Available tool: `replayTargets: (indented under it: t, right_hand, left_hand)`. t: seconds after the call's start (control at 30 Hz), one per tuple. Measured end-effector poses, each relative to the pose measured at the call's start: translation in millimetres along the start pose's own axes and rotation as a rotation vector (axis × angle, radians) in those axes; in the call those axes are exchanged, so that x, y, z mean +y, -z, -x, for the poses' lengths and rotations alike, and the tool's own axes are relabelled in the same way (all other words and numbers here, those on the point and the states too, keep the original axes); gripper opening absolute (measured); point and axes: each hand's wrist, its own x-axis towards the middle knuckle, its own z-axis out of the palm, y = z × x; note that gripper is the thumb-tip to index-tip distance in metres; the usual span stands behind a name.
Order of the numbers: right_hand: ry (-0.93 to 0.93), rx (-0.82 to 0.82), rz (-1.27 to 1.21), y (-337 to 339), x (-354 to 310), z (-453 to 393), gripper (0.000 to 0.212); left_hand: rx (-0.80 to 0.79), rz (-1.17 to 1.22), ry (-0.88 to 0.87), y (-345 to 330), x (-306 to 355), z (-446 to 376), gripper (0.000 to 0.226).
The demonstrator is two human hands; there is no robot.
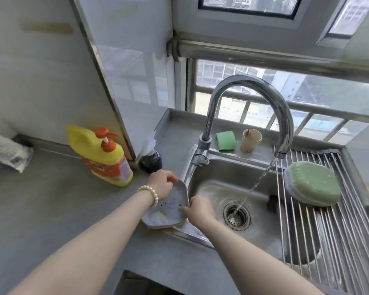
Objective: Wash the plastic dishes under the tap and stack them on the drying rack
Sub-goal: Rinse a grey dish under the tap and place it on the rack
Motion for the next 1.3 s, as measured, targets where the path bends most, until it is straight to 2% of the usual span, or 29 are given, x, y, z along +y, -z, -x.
replayTargets:
  t: [0.1, 0.3, 0.37, 0.43, 0.47, 0.53, 0.6, 0.63, 0.7, 0.77, 0.83, 0.93, 1.03, 1.1, 1.17, 1.2, 1.23, 1.3]
  right_hand:
    - [-0.030, -0.024, -0.124, 0.0, -4.0, -0.1, 0.017]
    - [0.082, -0.029, -0.128, 34.8, 4.7, 16.6, 0.030]
    - [0.133, 0.006, -0.120, 52.7, 13.7, 19.2, 0.032]
    - [0.158, 0.049, -0.100, 66.2, 22.4, 18.7, 0.035]
    - [0.159, 0.086, -0.048, 71.2, 25.1, 20.0, 0.036]
    - [0.170, 0.240, 0.221, 70.9, 29.3, 23.0, 0.037]
    - [0.295, 0.451, 0.451, 59.0, 32.0, 31.0, 0.042]
    - [0.392, 0.490, 0.502, 50.0, 30.9, 38.6, 0.047]
    - [0.628, 0.449, 0.550, 32.4, 37.8, 53.7, 0.051]
    - [0.717, 0.244, 0.588, 28.2, 51.1, 65.0, 0.058]
    - [0.647, 0.122, 0.606, 40.1, 57.1, 67.0, 0.077]
    - [0.456, 0.102, 0.619, 60.3, 50.4, 46.4, 0.116]
    - [0.350, 0.048, 0.487, 58.9, 24.1, 31.8, 0.114]
    - [0.466, -0.023, 0.427, 51.9, 12.8, 35.5, 0.105]
    - [0.613, -0.142, 0.471, 49.9, 17.3, 48.4, 0.090]
    - [0.651, -0.184, 0.501, 53.3, 25.3, 54.3, 0.089]
    - [0.649, -0.188, 0.535, 57.6, 35.9, 55.5, 0.095]
    - [0.540, -0.094, 0.580, 68.0, 49.1, 48.5, 0.115]
  left_hand:
    - [0.029, 0.016, 0.061, 6.5, -17.0, 2.5, 0.027]
    - [0.139, 0.018, 0.070, 9.8, -41.4, -3.7, 0.035]
    - [0.092, 0.120, 0.061, 7.5, -38.2, -4.1, 0.033]
    - [0.039, 0.250, 0.053, 1.6, -30.1, -3.6, 0.021]
    - [0.026, 0.296, 0.051, -2.3, -25.6, -3.3, 0.017]
    - [0.021, 0.335, 0.046, -12.7, -19.1, -3.4, 0.019]
    - [0.030, 0.345, 0.045, -24.3, -10.8, -2.7, 0.023]
    - [0.051, 0.363, 0.037, -29.5, -7.6, -2.3, 0.025]
    - [0.091, 0.402, 0.008, -38.0, -0.9, -2.1, 0.028]
    - [0.115, 0.416, -0.018, -41.9, 4.4, -3.5, 0.027]
    - [0.110, 0.398, -0.042, -43.8, 7.9, -3.7, 0.031]
    - [0.088, 0.463, -0.054, -46.2, 15.6, -0.6, 0.036]
    - [0.078, 0.607, -0.080, -52.3, 29.3, 2.7, 0.031]
    - [0.093, 0.687, -0.059, -51.3, 32.2, 2.0, 0.024]
    - [0.099, 0.687, -0.053, -44.5, 25.8, -2.1, 0.026]
    - [0.099, 0.679, -0.056, -40.7, 20.4, -5.0, 0.027]
    - [0.097, 0.674, -0.050, -37.6, 16.6, -5.8, 0.027]
    - [0.086, 0.650, -0.024, -38.0, 14.9, -2.4, 0.032]
